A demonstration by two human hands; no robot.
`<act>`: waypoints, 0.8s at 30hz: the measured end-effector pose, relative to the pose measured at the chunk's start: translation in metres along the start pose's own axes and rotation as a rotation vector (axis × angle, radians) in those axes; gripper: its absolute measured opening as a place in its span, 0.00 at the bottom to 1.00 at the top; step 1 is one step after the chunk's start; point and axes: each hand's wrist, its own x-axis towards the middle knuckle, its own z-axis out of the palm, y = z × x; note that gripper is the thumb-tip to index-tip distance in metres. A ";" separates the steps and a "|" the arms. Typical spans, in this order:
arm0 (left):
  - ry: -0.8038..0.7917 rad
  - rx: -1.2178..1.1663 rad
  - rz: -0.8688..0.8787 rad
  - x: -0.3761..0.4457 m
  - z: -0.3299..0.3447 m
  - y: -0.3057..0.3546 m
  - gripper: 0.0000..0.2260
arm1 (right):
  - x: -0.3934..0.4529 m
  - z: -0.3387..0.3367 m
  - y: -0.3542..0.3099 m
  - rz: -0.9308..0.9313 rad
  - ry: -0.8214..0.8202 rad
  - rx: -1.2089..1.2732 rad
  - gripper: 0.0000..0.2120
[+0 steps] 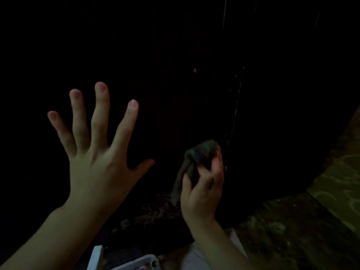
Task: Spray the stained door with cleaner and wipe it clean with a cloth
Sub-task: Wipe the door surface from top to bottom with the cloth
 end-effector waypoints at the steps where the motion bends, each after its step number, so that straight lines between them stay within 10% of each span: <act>1: 0.000 -0.007 -0.003 0.000 0.000 0.001 0.48 | -0.013 -0.002 0.004 0.012 -0.045 -0.025 0.13; 11: 0.012 -0.051 -0.056 0.011 0.003 0.018 0.43 | 0.113 -0.008 -0.009 -0.194 0.229 -0.100 0.12; 19: -0.011 -0.042 -0.012 0.014 0.005 0.031 0.46 | 0.002 -0.034 0.051 -0.205 -0.058 -0.248 0.05; 24: -0.024 -0.046 0.004 0.011 0.006 0.031 0.44 | 0.059 -0.038 0.031 -0.110 0.038 -0.090 0.12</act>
